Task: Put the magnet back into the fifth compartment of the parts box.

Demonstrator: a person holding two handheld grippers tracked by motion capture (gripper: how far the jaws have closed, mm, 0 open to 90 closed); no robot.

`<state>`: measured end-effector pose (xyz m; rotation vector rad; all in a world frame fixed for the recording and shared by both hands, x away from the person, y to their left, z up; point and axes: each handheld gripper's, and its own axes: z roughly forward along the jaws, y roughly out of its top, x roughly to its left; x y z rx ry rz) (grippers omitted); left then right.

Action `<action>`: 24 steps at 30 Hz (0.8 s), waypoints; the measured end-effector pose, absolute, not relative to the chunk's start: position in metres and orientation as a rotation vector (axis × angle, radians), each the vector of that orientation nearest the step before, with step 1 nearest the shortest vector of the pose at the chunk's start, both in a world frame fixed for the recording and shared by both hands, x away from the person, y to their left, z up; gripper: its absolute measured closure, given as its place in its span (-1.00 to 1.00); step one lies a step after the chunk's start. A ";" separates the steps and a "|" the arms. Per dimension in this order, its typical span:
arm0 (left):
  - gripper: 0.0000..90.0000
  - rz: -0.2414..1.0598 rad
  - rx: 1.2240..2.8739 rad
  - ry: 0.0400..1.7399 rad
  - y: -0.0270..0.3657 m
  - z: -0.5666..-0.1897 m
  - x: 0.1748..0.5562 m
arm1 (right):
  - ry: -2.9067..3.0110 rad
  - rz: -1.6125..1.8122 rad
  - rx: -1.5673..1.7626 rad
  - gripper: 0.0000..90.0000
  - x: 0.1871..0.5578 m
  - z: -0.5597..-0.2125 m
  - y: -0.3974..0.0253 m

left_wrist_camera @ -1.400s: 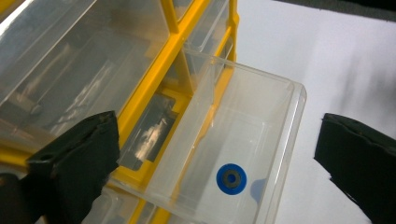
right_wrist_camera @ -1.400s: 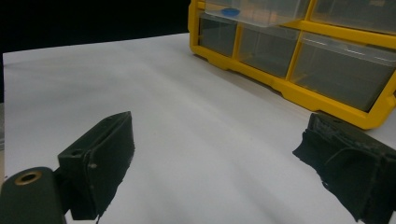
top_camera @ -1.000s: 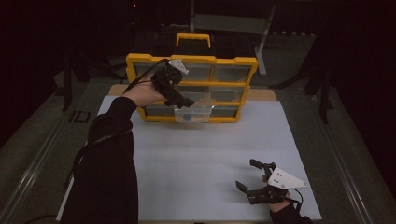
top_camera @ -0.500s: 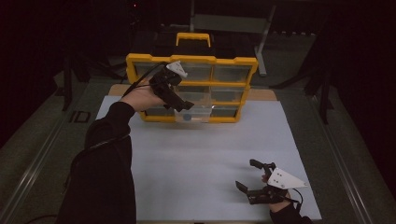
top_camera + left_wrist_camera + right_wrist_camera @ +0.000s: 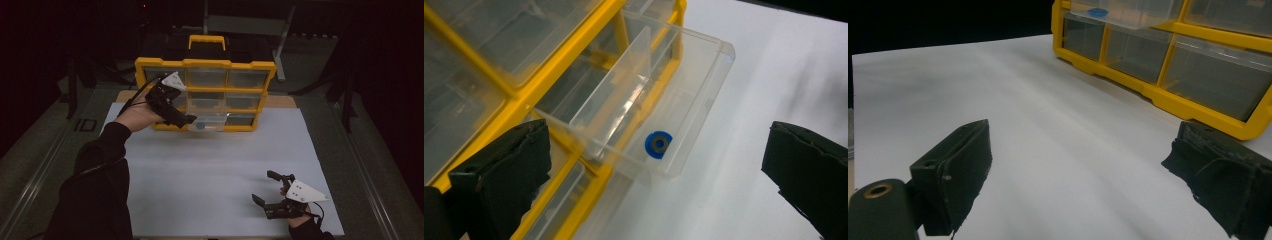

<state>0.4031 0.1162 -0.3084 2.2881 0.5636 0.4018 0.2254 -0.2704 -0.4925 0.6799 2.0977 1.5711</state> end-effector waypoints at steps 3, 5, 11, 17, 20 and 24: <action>-1.00 0.393 2.266 0.584 0.123 -0.309 0.398 | 2.099 1.569 0.678 -0.79 0.225 -0.493 -0.270; -1.00 0.400 2.264 0.588 0.126 -0.309 0.396 | 2.097 1.570 0.679 -0.79 0.225 -0.492 -0.270; -1.00 0.421 2.227 0.603 0.136 -0.308 0.382 | 2.099 1.568 0.686 -0.79 0.226 -0.493 -0.270; -1.00 0.443 2.212 0.619 0.143 -0.314 0.366 | 2.098 1.573 0.682 -0.79 0.226 -0.492 -0.270; -1.00 0.431 2.191 0.637 0.148 -0.317 0.359 | 2.098 1.570 0.681 -0.79 0.226 -0.492 -0.269; -1.00 0.430 2.169 0.648 0.155 -0.324 0.350 | 2.100 1.571 0.680 -0.79 0.226 -0.492 -0.269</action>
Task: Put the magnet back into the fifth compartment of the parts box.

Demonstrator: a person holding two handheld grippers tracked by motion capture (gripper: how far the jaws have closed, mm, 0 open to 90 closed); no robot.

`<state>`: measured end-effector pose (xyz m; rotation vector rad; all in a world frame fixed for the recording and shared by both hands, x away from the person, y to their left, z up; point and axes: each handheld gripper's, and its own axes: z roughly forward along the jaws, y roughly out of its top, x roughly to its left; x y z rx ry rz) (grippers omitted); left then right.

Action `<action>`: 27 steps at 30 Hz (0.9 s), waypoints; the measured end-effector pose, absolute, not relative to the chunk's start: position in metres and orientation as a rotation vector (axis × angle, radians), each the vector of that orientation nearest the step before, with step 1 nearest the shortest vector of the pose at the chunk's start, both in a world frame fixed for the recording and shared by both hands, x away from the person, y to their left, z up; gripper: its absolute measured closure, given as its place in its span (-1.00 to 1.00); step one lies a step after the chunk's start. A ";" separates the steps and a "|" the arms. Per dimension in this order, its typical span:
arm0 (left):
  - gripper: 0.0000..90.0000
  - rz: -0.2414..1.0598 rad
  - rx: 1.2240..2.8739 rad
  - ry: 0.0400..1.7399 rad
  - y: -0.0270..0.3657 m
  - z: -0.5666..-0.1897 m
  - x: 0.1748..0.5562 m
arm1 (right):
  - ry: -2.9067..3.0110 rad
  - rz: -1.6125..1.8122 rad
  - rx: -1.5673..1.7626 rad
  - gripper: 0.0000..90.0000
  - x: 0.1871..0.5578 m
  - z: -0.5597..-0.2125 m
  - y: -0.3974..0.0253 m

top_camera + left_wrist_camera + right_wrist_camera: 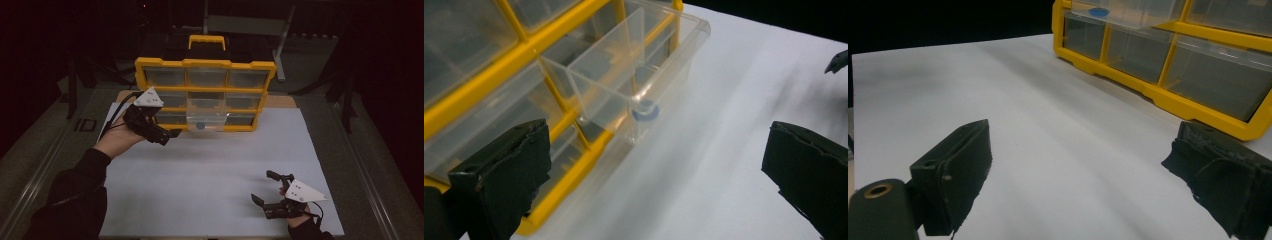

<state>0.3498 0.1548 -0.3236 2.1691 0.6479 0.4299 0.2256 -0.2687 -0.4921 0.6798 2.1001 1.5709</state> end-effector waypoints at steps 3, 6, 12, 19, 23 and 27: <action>-1.00 0.418 2.143 0.648 0.160 -0.329 0.342 | 2.099 1.569 0.680 -0.79 0.226 -0.492 -0.269; -1.00 0.431 2.142 0.648 0.163 -0.336 0.335 | 2.099 1.568 0.679 -0.79 0.226 -0.492 -0.268; -1.00 0.412 2.098 0.663 0.171 -0.349 0.319 | 2.098 1.572 0.680 -0.79 0.226 -0.492 -0.268; -1.00 0.404 2.089 0.672 0.175 -0.368 0.302 | 2.101 1.569 0.681 -0.79 0.226 -0.492 -0.267; -1.00 0.401 2.076 0.676 0.176 -0.376 0.294 | 2.103 1.563 0.678 -0.79 0.226 -0.493 -0.267; -1.00 0.402 2.064 0.671 0.178 -0.383 0.285 | 2.104 1.563 0.679 -0.79 0.226 -0.493 -0.267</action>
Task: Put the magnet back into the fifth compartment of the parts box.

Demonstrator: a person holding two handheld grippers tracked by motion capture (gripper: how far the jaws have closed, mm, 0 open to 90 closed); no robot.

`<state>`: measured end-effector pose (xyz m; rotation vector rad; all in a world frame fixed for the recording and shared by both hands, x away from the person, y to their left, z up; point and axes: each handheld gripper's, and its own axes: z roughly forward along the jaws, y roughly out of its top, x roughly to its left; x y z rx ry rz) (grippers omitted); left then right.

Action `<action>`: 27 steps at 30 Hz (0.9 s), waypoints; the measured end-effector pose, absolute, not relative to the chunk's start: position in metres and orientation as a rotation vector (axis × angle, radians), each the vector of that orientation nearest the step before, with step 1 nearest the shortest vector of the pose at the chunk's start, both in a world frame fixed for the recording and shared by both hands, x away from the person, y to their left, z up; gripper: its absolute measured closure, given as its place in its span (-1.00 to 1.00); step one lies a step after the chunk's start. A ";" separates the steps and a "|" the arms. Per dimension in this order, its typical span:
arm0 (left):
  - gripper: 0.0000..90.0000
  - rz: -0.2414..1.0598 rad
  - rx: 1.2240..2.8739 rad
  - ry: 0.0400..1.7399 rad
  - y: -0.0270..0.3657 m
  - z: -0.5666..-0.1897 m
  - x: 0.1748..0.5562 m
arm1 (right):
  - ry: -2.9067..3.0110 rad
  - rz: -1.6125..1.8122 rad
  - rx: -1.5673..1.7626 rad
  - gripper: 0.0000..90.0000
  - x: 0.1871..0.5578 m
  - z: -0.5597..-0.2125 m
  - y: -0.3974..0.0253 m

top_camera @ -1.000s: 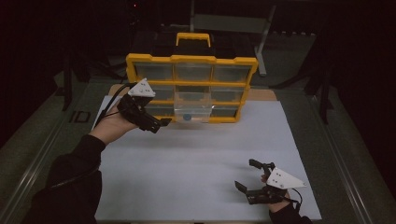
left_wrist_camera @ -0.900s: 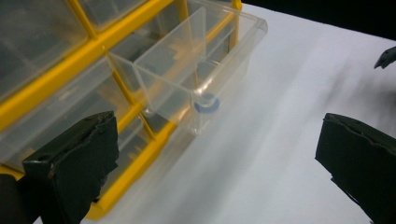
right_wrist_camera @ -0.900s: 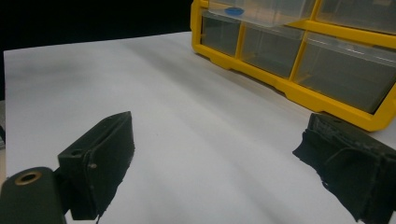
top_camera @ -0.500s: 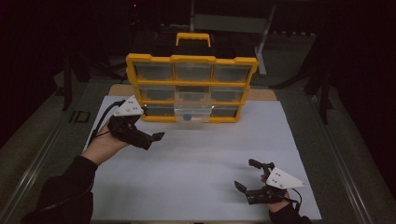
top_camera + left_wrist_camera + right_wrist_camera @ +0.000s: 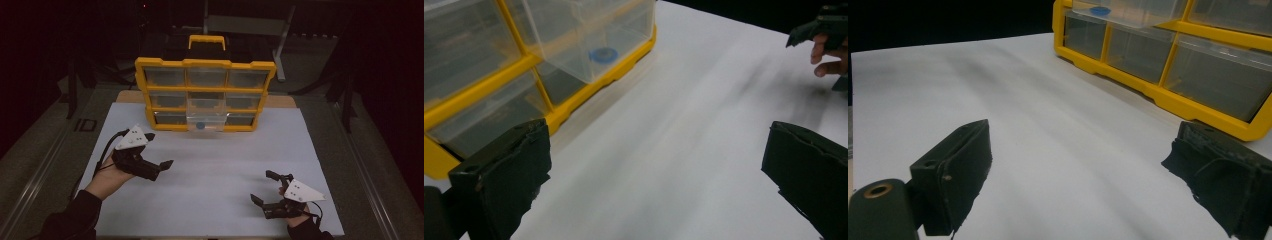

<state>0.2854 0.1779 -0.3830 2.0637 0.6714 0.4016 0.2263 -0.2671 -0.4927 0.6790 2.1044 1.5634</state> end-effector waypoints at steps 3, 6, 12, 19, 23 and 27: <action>-1.00 0.401 2.038 0.677 0.181 -0.388 0.279 | 2.105 1.564 0.681 -0.79 0.226 -0.493 -0.267; -1.00 0.406 2.020 0.693 0.183 -0.395 0.272 | 2.104 1.562 0.677 -0.79 0.226 -0.492 -0.267; -1.00 0.403 2.000 0.718 0.190 -0.409 0.261 | 2.106 1.559 0.672 -0.79 0.226 -0.493 -0.266; -1.00 0.432 1.996 0.728 0.191 -0.426 0.246 | 2.107 1.558 0.669 -0.79 0.227 -0.493 -0.265; -1.00 0.436 1.980 0.749 0.192 -0.437 0.241 | 2.111 1.554 0.667 -0.79 0.227 -0.494 -0.265; -1.00 0.431 1.965 0.766 0.195 -0.445 0.236 | 2.109 1.553 0.666 -0.79 0.227 -0.493 -0.265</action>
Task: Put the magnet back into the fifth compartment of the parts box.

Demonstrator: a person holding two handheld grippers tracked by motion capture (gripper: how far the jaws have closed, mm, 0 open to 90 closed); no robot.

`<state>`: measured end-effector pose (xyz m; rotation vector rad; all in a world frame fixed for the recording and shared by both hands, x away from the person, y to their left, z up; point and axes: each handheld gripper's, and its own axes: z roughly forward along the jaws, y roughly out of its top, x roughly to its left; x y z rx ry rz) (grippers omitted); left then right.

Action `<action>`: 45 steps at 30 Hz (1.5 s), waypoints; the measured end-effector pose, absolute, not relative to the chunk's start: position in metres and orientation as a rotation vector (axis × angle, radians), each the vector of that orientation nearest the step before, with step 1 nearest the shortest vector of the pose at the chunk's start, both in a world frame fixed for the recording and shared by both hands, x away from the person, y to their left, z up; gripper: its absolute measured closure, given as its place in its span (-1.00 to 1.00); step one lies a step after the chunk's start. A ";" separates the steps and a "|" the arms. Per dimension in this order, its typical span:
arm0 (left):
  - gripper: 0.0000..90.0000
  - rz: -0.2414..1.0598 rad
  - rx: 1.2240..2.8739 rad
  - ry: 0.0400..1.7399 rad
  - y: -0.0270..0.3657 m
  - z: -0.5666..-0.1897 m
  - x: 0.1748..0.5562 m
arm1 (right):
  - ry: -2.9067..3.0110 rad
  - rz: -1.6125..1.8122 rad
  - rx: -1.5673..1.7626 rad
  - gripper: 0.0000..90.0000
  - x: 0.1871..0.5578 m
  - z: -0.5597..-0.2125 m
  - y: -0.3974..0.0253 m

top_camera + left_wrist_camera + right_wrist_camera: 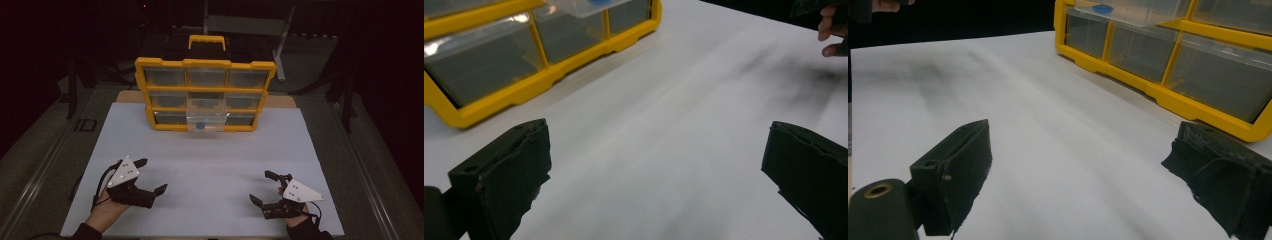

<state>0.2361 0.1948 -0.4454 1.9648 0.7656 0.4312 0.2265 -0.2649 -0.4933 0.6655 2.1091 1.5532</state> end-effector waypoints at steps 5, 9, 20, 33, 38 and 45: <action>-1.00 0.439 1.942 0.783 0.203 -0.457 0.231 | 2.109 1.554 0.669 -0.79 0.227 -0.493 -0.266; -1.00 0.440 1.934 0.797 0.208 -0.464 0.227 | 2.111 1.552 0.668 -0.79 0.227 -0.494 -0.265; -1.00 0.424 1.929 0.839 0.214 -0.489 0.219 | 2.112 1.549 0.669 -0.79 0.227 -0.494 -0.265; -1.00 0.539 1.819 0.951 0.232 -0.507 0.208 | 2.117 1.541 0.672 -0.79 0.227 -0.495 -0.265; -1.00 0.565 1.775 0.997 0.236 -0.511 0.209 | 2.117 1.540 0.670 -0.79 0.227 -0.495 -0.264; -1.00 0.615 1.764 0.981 0.234 -0.511 0.209 | 2.116 1.544 0.676 -0.79 0.227 -0.495 -0.265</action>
